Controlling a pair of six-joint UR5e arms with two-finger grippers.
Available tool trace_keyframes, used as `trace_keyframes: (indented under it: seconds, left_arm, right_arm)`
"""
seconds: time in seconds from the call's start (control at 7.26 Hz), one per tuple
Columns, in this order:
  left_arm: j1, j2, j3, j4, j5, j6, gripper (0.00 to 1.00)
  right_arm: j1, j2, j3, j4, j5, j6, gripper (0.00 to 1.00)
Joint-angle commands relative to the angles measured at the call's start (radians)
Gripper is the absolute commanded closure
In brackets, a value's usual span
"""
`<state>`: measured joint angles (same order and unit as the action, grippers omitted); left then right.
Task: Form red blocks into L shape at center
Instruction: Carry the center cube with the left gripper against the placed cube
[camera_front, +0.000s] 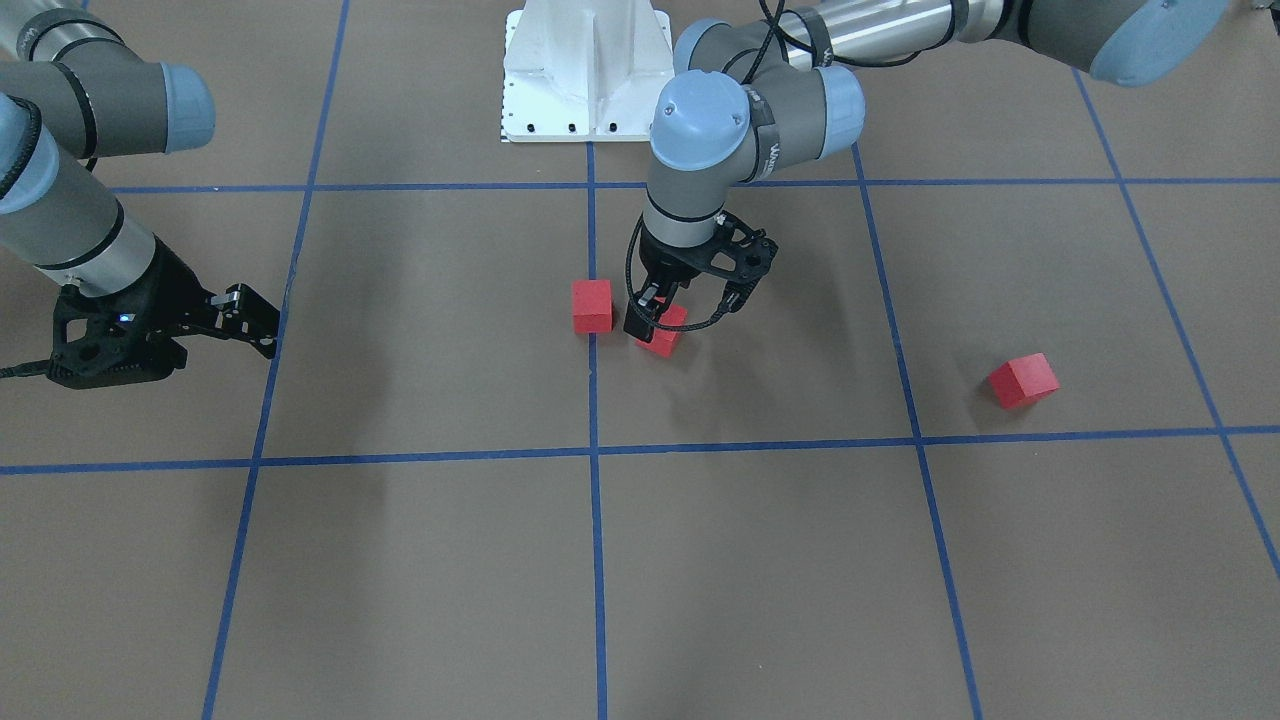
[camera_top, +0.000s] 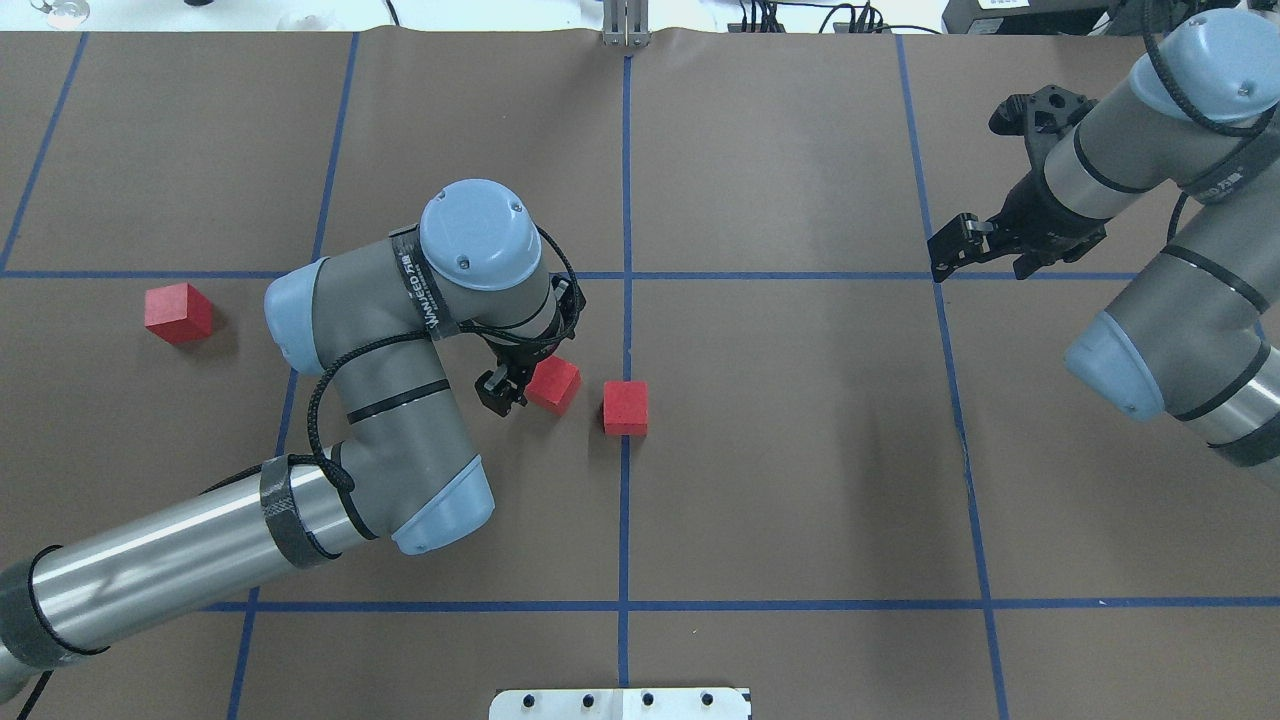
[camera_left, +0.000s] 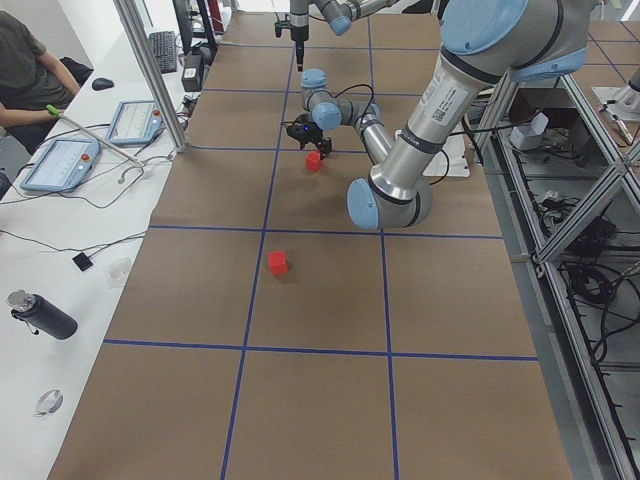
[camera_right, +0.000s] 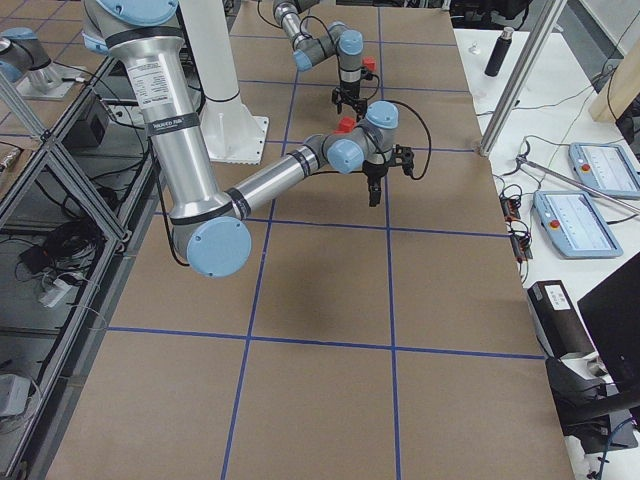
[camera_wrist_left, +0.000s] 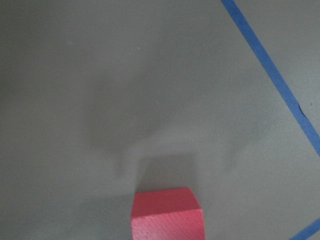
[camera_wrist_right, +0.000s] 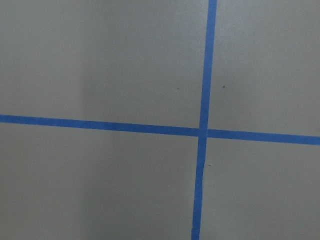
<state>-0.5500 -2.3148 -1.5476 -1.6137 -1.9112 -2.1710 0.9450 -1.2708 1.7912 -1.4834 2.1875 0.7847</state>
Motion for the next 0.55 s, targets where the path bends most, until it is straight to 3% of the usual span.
trace_keyframes:
  seconds: [0.0, 0.41]
  left_arm:
    - [-0.001, -0.002, 0.015, -0.002, 0.0, -0.001, 0.0]
    - [0.001, -0.006, 0.032, -0.002, 0.0, -0.001, 0.0]
  right_arm:
    - [0.0, -0.001, -0.001, 0.0, 0.0, 0.001, 0.0]
    - [-0.002, -0.002, -0.01, 0.0, -0.002, -0.001, 0.0]
